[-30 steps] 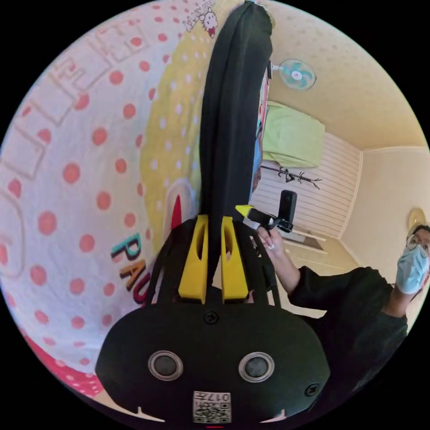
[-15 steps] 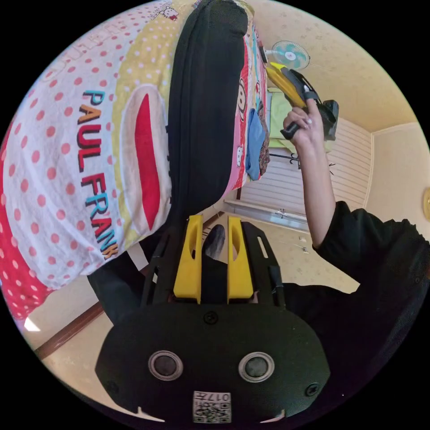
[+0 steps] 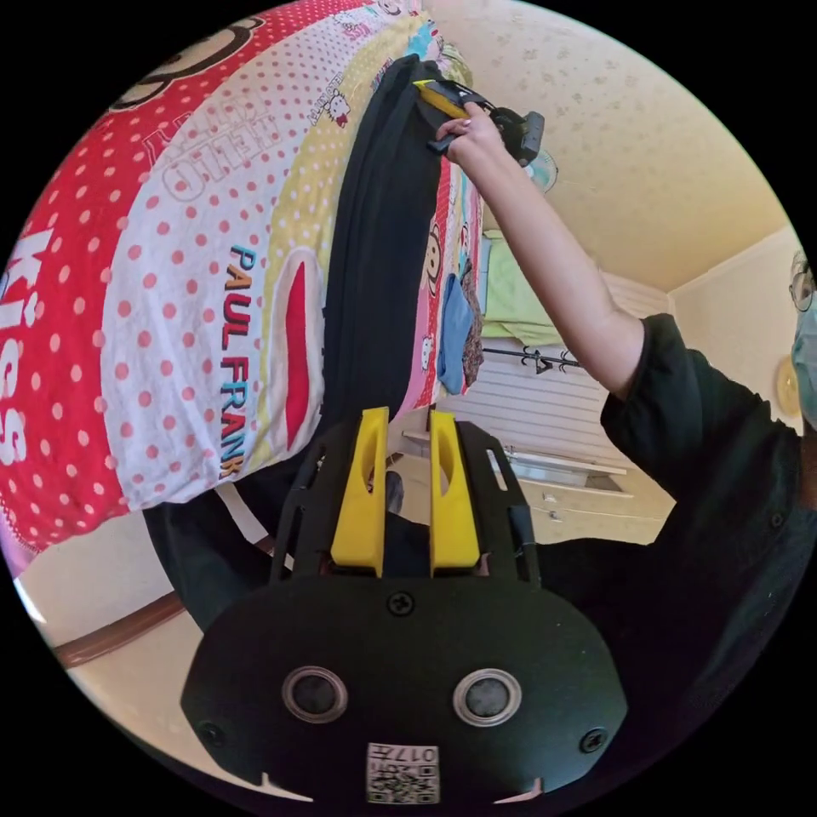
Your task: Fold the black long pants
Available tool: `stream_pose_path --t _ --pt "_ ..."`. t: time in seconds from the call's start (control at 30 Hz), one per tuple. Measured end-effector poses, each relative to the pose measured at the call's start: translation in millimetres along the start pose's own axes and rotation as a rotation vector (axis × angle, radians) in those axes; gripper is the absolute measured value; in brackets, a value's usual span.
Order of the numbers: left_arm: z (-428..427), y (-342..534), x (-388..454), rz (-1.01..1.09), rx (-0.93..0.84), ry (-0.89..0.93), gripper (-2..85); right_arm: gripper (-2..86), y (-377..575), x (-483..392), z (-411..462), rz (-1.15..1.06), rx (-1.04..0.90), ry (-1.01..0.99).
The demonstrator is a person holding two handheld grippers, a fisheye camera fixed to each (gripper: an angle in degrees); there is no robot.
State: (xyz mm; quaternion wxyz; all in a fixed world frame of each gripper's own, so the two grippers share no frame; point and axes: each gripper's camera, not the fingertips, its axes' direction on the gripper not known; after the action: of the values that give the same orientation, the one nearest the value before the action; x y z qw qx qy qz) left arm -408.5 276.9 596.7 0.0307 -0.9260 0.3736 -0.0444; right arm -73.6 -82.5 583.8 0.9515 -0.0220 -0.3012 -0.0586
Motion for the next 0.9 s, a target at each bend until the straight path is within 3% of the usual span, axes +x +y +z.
stream_pose_path --t 0.17,0.33,0.5,0.57,0.67,0.9 --pt "8 -23 -25 0.0 0.055 0.024 11.4 6.1 7 6 23 -0.068 -0.171 -0.054" --pt "15 -71 -52 0.028 0.086 0.021 14.6 10.0 73 26 -58 -0.163 -0.082 -0.093" --pt "47 -118 -75 0.057 -0.028 0.02 12.2 13.6 191 123 -127 0.065 -0.143 -0.136" --pt "69 -120 -79 0.074 -0.097 0.079 11.7 14.5 256 168 -135 0.233 -0.253 -0.272" --pt "91 -108 -80 0.077 -0.129 0.058 11.8 14.4 316 183 -140 0.303 -0.27 -0.484" --pt "121 -124 -95 0.074 -0.248 0.099 8.9 9.1 320 184 -108 0.353 -0.306 -0.718"
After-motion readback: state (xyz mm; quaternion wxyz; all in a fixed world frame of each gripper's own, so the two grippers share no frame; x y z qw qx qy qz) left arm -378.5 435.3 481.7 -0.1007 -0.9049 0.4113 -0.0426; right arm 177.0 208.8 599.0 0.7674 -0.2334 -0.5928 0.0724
